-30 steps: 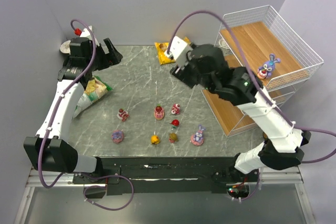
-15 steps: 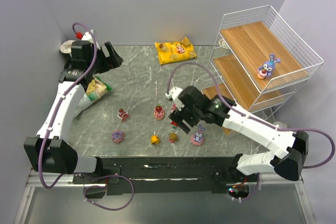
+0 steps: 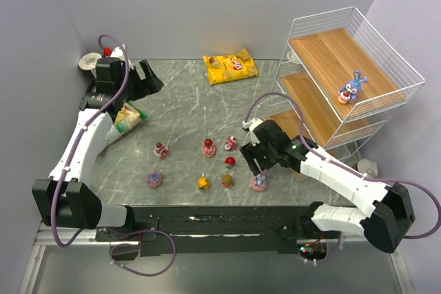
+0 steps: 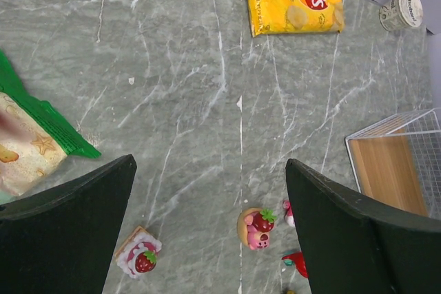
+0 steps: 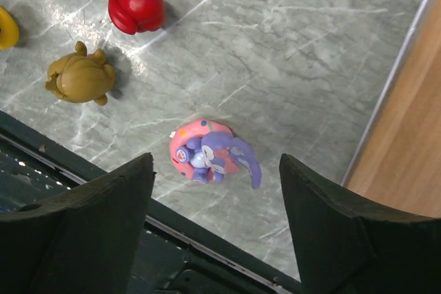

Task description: Place and organize the plastic toys onto the shelf

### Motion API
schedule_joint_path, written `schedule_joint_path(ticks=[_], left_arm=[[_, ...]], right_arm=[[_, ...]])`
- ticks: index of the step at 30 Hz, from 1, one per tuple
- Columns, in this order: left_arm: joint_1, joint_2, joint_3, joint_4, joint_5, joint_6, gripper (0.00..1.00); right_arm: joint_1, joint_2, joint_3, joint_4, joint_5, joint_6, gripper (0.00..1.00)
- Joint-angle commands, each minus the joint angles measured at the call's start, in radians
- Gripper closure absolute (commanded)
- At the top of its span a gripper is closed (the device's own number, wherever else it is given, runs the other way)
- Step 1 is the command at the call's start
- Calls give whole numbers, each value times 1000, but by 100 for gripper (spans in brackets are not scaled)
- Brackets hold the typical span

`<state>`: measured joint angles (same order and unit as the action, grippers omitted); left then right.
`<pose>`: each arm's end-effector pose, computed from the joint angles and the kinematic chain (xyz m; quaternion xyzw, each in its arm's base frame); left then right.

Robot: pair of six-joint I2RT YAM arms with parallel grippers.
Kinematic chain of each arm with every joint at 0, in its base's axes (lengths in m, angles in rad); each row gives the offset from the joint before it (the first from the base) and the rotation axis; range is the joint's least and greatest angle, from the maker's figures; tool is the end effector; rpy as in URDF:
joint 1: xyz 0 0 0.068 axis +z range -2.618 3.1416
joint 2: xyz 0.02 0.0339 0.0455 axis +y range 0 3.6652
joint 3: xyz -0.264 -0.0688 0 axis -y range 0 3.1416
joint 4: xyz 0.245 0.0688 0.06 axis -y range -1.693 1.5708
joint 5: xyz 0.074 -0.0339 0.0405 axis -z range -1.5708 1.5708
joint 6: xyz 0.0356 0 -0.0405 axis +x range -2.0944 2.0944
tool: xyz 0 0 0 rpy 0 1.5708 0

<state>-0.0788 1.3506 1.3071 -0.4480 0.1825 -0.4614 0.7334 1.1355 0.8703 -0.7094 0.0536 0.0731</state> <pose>0.3044 -0.0305 0.3690 -0.1165 0.8476 -0.2119 0.4723 0.1665 0.1474 0.2559 -0.3023 0.9065 0.0916 0.2801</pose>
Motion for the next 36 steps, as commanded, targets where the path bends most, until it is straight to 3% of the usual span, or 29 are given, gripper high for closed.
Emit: schedule_joint_path(ticks=[1,8,25,31,36], left_arm=[[4,-44,1,37,11,-13,4],[4,-57,-3,37,-5,-11,4],[4,-67,-26,43,11,-19,4],[4,-74,-34,42,6,-16,4],[4,-77,-43,43,8,-14,4]], right_arm=[[-11,26,3,71,-46,17,22],[-35,82,33,-1,-47,80,28],[-72,141,-39,8,-46,244,27],[-72,129,-43,-27,-47,270,42],[-72,89,-70,-45,-49,307,45]])
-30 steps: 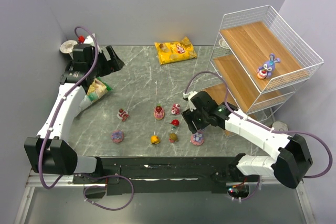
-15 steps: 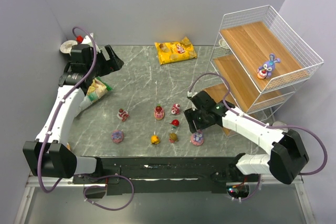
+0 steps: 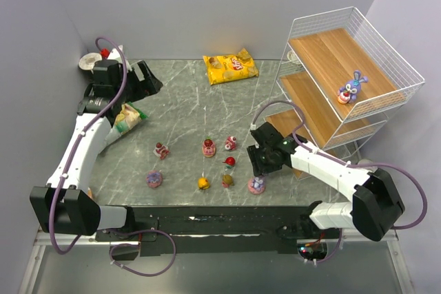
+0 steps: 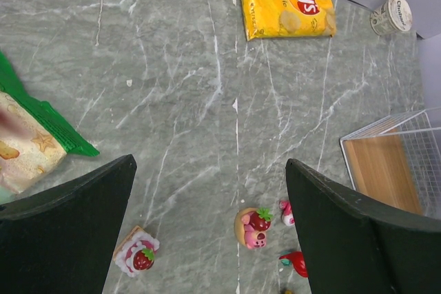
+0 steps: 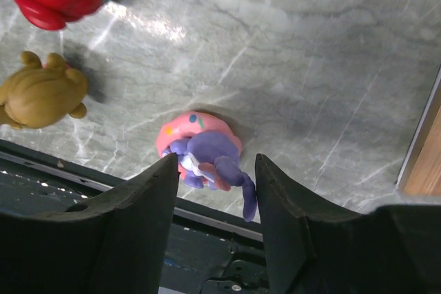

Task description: Place and organize the plastic toys onto the shelf

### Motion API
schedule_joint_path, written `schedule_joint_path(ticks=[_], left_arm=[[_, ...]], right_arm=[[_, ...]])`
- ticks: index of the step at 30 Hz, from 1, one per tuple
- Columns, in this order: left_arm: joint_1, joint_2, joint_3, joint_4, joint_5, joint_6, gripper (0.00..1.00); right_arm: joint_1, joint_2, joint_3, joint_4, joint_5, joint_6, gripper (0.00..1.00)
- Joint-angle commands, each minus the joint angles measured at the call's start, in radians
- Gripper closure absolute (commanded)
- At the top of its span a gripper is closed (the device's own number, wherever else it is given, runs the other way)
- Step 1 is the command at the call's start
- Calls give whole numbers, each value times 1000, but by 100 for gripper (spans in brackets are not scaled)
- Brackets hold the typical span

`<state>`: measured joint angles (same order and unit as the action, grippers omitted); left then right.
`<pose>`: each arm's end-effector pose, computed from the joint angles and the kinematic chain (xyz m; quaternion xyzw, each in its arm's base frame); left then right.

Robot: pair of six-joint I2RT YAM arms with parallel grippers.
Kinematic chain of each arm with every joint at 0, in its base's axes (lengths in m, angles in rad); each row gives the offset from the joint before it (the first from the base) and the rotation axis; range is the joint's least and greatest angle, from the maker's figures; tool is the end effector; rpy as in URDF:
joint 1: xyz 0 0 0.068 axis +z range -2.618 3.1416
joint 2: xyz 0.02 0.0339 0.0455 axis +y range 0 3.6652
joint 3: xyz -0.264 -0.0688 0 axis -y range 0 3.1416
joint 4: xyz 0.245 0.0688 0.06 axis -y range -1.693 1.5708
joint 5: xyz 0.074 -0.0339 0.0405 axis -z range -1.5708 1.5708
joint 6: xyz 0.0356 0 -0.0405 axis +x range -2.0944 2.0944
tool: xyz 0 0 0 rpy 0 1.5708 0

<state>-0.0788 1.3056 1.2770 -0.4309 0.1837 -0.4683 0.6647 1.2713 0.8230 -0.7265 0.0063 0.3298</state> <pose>0.2937 -0.0297 0.3729 -0.1162 0.8393 -0.2169 0.4847 0.1821 0.1424 0.2125 -0.1628 0.9668 0.0911 0.1744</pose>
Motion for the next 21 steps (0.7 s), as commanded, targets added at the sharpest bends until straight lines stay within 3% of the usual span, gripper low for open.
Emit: schedule_joint_path(ticks=[1,3,4,6,7,10,16,21], left_arm=[[4,-35,-15,26,3,-9,4],[4,-32,-18,27,7,-10,4],[4,-31,-18,26,8,-9,4],[4,-29,-16,26,11,-12,4],[4,-28,-16,27,11,-10,4],[2,-25,-13,26,14,-10,4],[4,-20,-5,23,14,-10,4],[4,-11,5,30,26,-9,4]], right_arm=[[-5,-56,-27,-30,-2,54,47],[-4,-62,-39,-31,0,57,51],[-5,-67,-42,-31,0,58,61],[-4,-67,-39,-33,-2,60,71],[-5,-64,-36,-37,1,61,82],[-5,-66,-13,-44,14,58,100],[-4,-79,157,-137,43,0,100],[-4,-85,395,-215,18,-89,100]])
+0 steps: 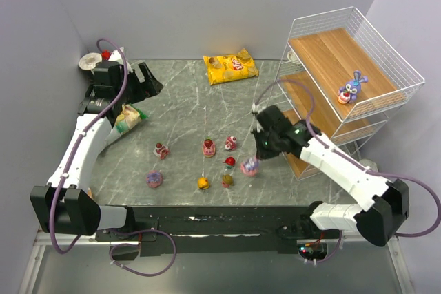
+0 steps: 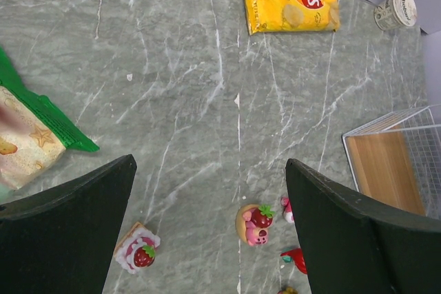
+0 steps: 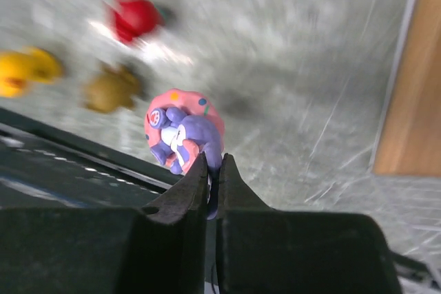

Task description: Place and organize the plastic toys onto the shelf

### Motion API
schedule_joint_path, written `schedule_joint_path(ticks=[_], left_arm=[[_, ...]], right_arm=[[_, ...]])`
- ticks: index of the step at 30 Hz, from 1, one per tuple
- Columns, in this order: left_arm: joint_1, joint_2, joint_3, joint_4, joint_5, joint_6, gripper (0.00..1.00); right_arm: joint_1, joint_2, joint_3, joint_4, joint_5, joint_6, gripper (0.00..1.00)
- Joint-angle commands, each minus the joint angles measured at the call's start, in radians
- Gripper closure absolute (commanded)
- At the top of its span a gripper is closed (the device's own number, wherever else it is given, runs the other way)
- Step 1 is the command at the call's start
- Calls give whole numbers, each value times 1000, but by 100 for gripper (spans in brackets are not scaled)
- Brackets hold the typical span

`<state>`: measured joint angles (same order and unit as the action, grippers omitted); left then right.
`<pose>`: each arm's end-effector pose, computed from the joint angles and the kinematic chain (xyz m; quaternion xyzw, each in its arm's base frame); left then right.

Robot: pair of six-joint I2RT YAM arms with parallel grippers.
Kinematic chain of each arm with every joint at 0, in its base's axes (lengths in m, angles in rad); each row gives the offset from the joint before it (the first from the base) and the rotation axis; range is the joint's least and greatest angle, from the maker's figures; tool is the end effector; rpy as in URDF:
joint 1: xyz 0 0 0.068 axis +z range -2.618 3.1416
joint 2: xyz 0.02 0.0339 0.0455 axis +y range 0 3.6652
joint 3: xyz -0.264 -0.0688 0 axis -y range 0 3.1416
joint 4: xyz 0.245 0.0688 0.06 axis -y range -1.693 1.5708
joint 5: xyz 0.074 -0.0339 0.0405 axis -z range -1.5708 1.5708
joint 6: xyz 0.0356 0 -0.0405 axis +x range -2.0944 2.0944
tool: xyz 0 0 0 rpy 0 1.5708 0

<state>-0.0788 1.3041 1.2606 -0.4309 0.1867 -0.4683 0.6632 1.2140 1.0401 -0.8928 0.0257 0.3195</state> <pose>0.2933 -0.0298 0.3677 -0.1168 0.8431 -0.2168 0.4781 0.1837 0.1424 0.2816 -0.1624 0.9546 0.1067 0.2257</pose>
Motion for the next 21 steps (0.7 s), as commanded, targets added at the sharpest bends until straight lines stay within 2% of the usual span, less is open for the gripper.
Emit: schedule_joint_path(ticks=[1,7,12,16,18,21], left_arm=[[4,-5,23,31,25,-9,4],[4,3,40,40,27,-4,4],[4,7,49,64,48,5,4],[4,6,51,116,52,-42,4],[4,15,75,141,74,-41,4],[4,69,199,101,158,-11,4]], right_arm=[[-2,-36,213,-55,-12,-95,100],[3,-39,538,-89,-90,-224,100],[4,-1,764,-130,-87,-353,100],[4,48,947,-185,-83,-424,100],[3,77,994,-228,-67,-439,100],[4,111,1066,-282,-55,-427,100]])
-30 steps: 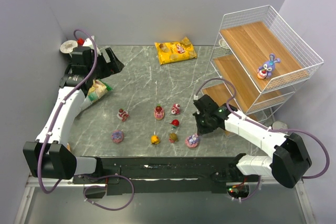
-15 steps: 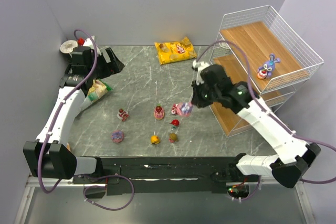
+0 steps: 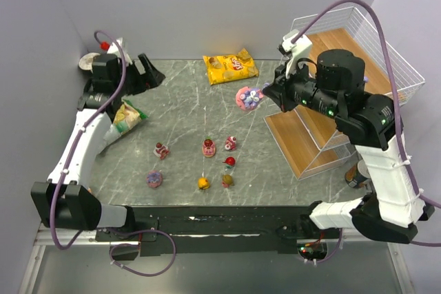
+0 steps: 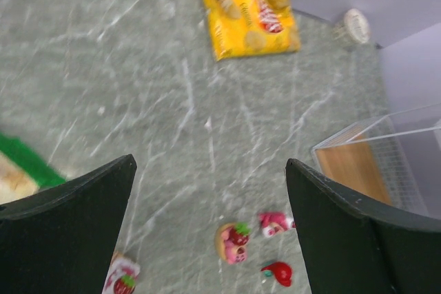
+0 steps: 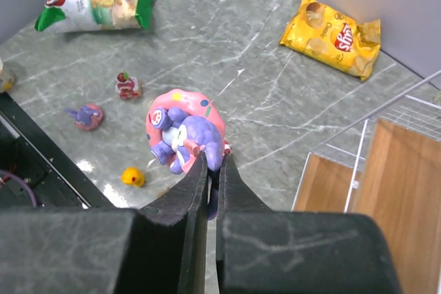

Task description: Place and organize the plastic toys onto the shelf

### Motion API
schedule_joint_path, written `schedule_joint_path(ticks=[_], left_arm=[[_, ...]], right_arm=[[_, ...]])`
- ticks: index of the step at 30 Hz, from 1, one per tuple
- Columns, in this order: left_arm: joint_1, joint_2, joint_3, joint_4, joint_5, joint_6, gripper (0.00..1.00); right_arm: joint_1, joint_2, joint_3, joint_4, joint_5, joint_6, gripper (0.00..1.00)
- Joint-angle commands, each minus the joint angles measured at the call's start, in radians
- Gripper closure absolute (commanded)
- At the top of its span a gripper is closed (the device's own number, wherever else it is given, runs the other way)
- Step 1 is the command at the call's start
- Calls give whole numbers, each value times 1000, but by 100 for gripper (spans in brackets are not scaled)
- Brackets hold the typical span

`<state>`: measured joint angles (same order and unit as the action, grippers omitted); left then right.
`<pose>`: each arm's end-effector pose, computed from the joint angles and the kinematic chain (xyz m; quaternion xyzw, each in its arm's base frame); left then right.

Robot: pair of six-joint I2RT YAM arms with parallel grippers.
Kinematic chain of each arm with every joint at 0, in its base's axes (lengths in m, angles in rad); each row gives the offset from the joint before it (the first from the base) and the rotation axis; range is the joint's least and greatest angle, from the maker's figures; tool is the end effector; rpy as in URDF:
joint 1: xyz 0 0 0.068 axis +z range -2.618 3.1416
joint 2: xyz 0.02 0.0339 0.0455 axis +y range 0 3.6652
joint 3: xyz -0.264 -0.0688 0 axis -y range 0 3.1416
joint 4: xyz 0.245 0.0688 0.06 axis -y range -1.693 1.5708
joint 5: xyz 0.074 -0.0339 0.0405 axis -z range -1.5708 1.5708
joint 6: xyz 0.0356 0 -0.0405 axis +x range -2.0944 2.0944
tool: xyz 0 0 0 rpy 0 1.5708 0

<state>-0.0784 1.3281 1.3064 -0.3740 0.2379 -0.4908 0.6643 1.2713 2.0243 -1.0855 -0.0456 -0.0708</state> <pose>0.3014 -0.0321 0.3826 -0.1048 0.8224 -0.2493 0.5005 0.1434 0.1143 0.5413 -0.3049 0.7550 0.1874 0.5494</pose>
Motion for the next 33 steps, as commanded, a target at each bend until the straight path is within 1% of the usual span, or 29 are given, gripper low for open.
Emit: schedule_joint_path(ticks=[1,4,5,7,8,9,10,11,12,14,16,18,23,27,29,33], left_arm=[[3,74,225,37,198,36,4],[-32,56,270,96,284,134,4],[-68,49,283,104,302,159,4],[-122,54,342,75,337,243,3],[-197,54,355,70,354,268,2],[-242,52,364,76,353,296,2],[-289,42,372,89,341,338,2],[-375,33,363,115,309,351,3],[-411,20,329,180,305,363,3],[-486,-16,289,246,320,368,4],[-521,-20,278,256,333,376,6],[-572,-7,315,228,315,399,9],[-672,25,353,146,259,480,10],[-725,54,386,98,265,528,14],[-757,63,395,70,232,558,16],[-784,98,424,-17,192,595,22]], right_arm=[[3,65,121,-106,15,-26,100],[1,106,203,-192,1,31,100],[1,124,220,-211,-2,63,100],[1,143,273,-275,-14,101,100],[1,157,287,-290,-26,127,100],[0,163,300,-307,-51,141,100],[0,166,315,-323,-62,152,100],[1,169,323,-332,-69,173,100],[-2,175,332,-338,-72,184,100],[-2,186,350,-352,-88,210,100],[-5,189,361,-359,-106,226,100],[-3,188,356,-360,-119,241,100],[-3,169,329,-360,-119,252,100],[-3,165,323,-369,-119,255,100],[-2,165,320,-372,-114,255,100],[-3,163,318,-373,-112,252,100]])
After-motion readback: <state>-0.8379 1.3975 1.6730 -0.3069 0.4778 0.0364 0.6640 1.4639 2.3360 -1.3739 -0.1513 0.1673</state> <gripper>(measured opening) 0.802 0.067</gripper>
